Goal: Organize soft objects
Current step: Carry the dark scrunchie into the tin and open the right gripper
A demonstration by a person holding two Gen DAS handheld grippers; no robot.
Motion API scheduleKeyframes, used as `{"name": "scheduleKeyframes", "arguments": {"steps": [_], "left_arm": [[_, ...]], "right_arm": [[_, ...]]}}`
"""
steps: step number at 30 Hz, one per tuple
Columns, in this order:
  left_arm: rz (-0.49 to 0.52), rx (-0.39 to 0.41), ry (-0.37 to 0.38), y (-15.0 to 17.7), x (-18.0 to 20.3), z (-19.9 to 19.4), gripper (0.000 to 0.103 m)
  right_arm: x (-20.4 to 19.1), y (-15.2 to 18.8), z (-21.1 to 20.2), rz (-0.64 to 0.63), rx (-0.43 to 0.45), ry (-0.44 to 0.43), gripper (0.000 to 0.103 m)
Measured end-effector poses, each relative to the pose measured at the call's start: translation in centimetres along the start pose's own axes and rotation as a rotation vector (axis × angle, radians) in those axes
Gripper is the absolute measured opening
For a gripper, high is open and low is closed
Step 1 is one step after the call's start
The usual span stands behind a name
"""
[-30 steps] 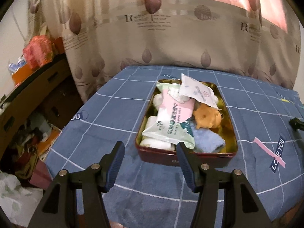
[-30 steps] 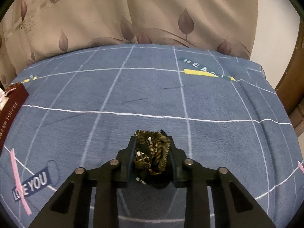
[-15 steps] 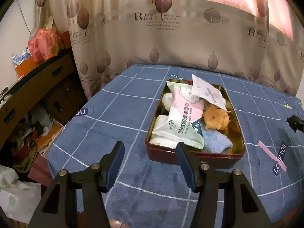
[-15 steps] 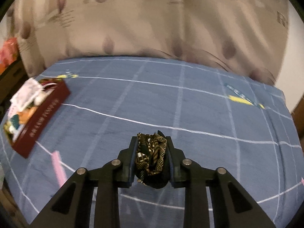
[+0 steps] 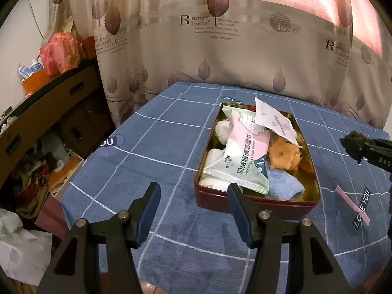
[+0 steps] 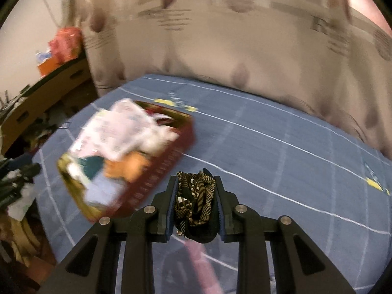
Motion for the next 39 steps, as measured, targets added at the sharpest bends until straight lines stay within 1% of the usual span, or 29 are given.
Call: {"name": "scheduleKeyframes", "arguments": {"steps": [5,9,11,15,24,27,29,33,36,38,39], "left_arm": [[-0.014,-0.002,-0.004,0.0,-0.3,0.0,0.058],[-0.003,0.004,-0.018,0.0,-0.3,-0.1,0.058],[0.006,0.008,-0.026,0.0,-0.3,-0.2,0.058],[0.003,0.004,-0.015,0.0,-0.3,-0.2,0.058],[-0.045,-0.004,-0.004,0.0,-1.0,0.0,0.058],[-0.05,-0.005,-0.003,0.0,-1.0,0.0,0.058],[-0.048,-0.006,-0.001,0.1,-0.9,0.0,0.058],[-0.041,-0.015,0.001,0.1,-0.6,0.2,0.058],[-0.035,-0.012,-0.001,0.1,-0.5,0.2,0.058],[-0.033,-0.012,-0.002,0.1,-0.4,0.2,0.058],[-0.033,-0.013,-0.001,0.2,-0.4,0.2,0.058]], "right_arm": [[-5.2,-1.7,-0.1,-0.036,0.025,-0.081,0.024],[-8.9,-2.6,0.1,-0.06,0.036,-0.133,0.024],[-10.2,-3.0,0.3,-0.07,0.038,-0.15,0.024],[-12.1,-3.5,0.6,-0.08,0.047,-0.173,0.024],[-14.0,-4.2,1.8,-0.083,0.058,-0.189,0.026],[-14.0,-3.8,2.2,-0.081,0.052,-0.186,0.031],[-13.9,-3.5,2.2,-0.078,0.054,-0.18,0.036],[-13.7,-3.0,2.4,-0.08,0.046,-0.171,0.038],[-13.5,-2.8,2.3,-0.081,0.05,-0.161,0.042],[-13.5,-2.7,2.3,-0.084,0.053,-0.158,0.048],[-13.4,-2.7,2.2,-0.084,0.055,-0.156,0.049]]}}
Point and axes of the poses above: each gripper's, at about its wrist camera, not at the fingertips, and z roughly the way its jaws point, x to its right, y to its underside, the point moved 8 cm from there along z, roughly the way its jaws point, and after that the axes turned 11 degrees about y, right-handed, at the moved point
